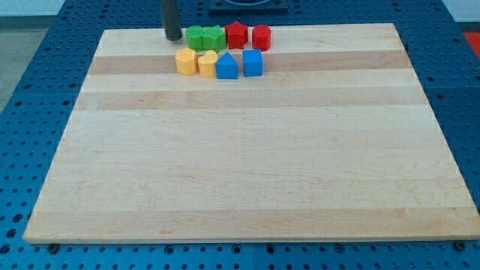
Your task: Slightly move the green blocks to the left of the red star
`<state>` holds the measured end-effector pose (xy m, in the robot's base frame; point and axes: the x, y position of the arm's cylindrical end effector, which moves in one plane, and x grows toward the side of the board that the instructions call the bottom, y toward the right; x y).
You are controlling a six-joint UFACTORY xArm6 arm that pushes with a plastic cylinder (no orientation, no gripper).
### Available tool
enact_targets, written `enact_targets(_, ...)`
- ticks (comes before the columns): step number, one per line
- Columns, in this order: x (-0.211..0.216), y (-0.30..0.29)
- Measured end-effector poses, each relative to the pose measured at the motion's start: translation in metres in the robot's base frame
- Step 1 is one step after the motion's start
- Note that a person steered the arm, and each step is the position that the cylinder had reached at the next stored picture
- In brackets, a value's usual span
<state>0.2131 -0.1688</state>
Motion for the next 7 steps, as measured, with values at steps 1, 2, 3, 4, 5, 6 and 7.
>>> enact_targets(1, 0.002, -0.065)
enact_targets(2, 0.071, -0.09)
enact_targets(3, 0.131, -0.096)
enact_targets(4, 0.16, -0.079)
enact_targets(5, 0.183, -0.02)
enact_targets(6, 0.204, 0.046)
enact_targets(7, 0.22, 0.118)
